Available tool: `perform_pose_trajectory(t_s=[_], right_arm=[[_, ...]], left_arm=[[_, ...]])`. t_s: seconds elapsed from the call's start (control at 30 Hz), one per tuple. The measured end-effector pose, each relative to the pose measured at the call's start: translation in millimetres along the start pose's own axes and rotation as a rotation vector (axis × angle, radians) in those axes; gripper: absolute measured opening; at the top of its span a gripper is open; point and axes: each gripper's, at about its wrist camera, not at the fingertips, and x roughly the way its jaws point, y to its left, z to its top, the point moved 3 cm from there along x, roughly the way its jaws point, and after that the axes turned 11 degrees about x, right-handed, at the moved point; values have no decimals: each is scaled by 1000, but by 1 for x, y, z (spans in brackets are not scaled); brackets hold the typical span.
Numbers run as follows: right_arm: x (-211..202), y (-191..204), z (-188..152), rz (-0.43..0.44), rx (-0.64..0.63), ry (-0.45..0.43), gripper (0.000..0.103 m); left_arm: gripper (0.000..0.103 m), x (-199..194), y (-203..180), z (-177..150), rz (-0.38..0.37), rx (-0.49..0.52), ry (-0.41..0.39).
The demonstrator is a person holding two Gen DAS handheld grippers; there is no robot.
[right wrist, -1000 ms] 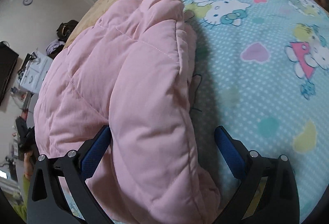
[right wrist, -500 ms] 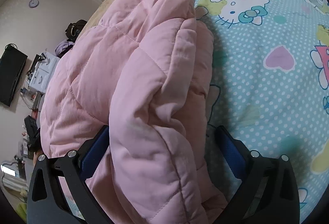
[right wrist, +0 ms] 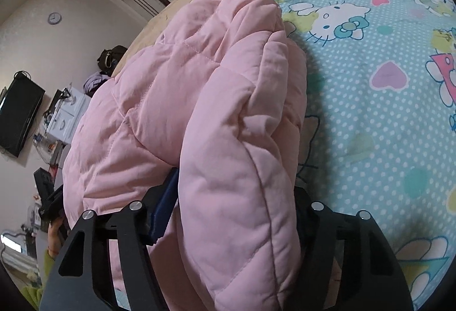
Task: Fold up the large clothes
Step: 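Lift the held side and fold it over the jacket with both grippers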
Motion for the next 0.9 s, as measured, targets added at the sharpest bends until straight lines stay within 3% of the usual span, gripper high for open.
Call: perform_pose_trajectory(t_s=[0.23, 0.4, 0.63, 0.9], right_arm=[[-13, 19, -12, -43, -53, -71, 43], [-30, 24, -19, -3, -34, -113, 35], [-59, 47, -35, 38, -40, -108, 33], [-88, 99, -75, 71, -132, -76, 32]], left_arm=[[41, -12, 3, -3, 27, 15, -11], [35, -26, 5, -5, 19, 12, -40], [33, -68, -2, -15, 14, 33, -86], [33, -111, -7, -39, 42, 32, -107]])
